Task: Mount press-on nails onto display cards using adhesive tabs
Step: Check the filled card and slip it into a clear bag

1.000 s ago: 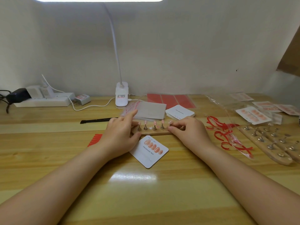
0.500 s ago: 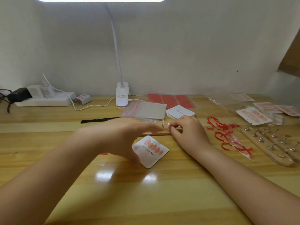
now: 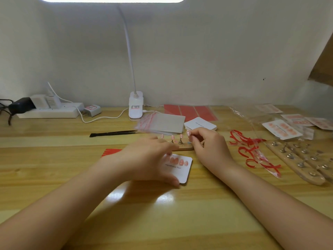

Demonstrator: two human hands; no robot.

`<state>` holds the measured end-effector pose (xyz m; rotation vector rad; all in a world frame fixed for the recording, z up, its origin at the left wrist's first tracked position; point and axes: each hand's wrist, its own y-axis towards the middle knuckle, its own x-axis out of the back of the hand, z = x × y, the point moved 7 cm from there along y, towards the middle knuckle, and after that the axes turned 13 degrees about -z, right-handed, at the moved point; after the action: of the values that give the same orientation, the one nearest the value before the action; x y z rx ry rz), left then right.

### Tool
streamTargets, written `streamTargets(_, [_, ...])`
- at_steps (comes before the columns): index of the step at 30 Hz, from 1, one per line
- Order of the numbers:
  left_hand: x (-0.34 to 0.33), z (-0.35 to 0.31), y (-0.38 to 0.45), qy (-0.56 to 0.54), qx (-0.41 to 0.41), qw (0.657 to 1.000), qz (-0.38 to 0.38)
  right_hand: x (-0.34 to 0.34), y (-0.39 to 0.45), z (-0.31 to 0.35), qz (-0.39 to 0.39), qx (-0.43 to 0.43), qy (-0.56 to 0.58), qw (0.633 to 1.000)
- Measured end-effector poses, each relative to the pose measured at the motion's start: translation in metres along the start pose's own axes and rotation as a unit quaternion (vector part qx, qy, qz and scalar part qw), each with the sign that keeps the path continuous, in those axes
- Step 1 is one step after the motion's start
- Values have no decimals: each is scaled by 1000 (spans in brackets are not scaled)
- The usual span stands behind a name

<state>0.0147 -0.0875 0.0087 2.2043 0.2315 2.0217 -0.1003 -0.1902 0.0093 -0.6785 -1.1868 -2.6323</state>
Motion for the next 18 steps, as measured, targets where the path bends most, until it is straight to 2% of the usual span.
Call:
streamTargets(3, [-4,-4,3,26,2,998,-50,3,0,2,-8,-6,33,999])
streamTargets(8, [-4,-4,-1,9,25,993,-114,1,-1,3,-2,-20,71,997])
streamTargets(10, [4,-8,-4,-22,21,981,-193,1,-2,3,-2,-27,88,996])
streamTargets(14, [23,-4,-13,-91,36,927,-362,-1,-3,10,9,-17,119,993])
streamTargets(18, [23,1,-12,-124,42,916,-378,-5,-8,20,23,51,96,994])
